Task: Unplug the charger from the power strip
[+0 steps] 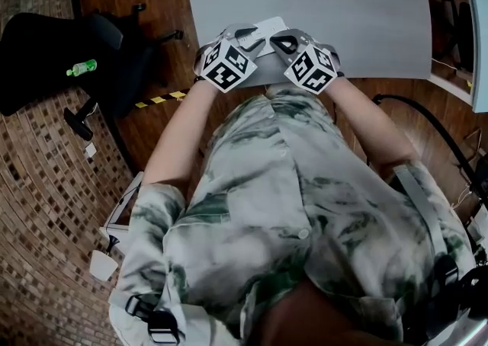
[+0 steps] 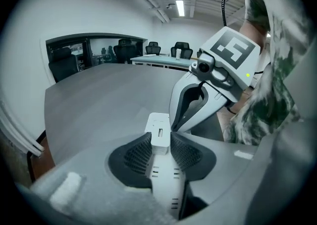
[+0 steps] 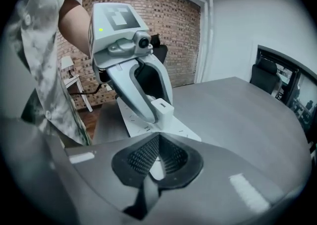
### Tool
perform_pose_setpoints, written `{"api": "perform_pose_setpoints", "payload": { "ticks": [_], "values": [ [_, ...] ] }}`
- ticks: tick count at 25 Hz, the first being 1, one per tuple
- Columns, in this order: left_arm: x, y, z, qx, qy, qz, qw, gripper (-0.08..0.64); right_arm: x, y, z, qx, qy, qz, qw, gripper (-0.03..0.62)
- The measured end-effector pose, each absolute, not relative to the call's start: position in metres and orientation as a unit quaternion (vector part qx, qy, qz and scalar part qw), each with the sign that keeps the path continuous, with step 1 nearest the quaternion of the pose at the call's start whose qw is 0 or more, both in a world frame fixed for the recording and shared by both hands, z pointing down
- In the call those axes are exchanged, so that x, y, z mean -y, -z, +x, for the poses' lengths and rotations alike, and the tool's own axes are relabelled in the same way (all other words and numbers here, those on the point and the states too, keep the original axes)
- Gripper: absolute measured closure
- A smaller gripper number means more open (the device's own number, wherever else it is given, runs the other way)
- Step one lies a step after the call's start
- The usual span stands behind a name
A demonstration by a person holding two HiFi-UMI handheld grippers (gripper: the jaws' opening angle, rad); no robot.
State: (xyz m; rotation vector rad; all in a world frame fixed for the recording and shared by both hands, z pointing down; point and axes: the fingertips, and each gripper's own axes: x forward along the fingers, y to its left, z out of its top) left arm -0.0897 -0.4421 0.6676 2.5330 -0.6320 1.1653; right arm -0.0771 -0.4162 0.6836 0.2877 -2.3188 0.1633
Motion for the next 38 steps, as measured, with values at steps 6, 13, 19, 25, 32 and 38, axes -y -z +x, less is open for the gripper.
{"api": "perform_pose_setpoints", "payload": {
  "ticks": [6, 13, 19, 25, 32, 38],
  "values": [
    [0.437, -0.661, -0.085, 0.197, -0.411, 0.882, 0.123, 0.453, 0.41, -0.676, -0.075, 0.903, -0.07, 0.1, 0.413, 0.586],
    [0.433, -0.659, -0.084, 0.192, -0.425, 0.878, 0.107, 0.457, 0.406, -0.676, -0.076, 0.888, -0.091, 0.11, 0.438, 0.586],
    [0.462, -0.596, -0.084, 0.243, -0.338, 0.904, 0.093, 0.457, 0.407, -0.68, -0.076, 0.887, -0.091, 0.12, 0.437, 0.586],
    [0.488, -0.532, -0.128, 0.282, -0.303, 0.907, 0.082, 0.454, 0.415, -0.681, -0.079, 0.89, -0.055, 0.111, 0.439, 0.586],
    [0.432, -0.493, -0.185, 0.367, -0.225, 0.891, 0.142, 0.453, 0.421, -0.643, -0.072, 0.897, -0.022, 0.175, 0.406, 0.588],
    [0.339, -0.461, -0.217, 0.393, -0.192, 0.888, 0.139, 0.453, 0.347, -0.579, -0.071, 0.92, -0.028, 0.179, 0.348, 0.588]
  ]
}}
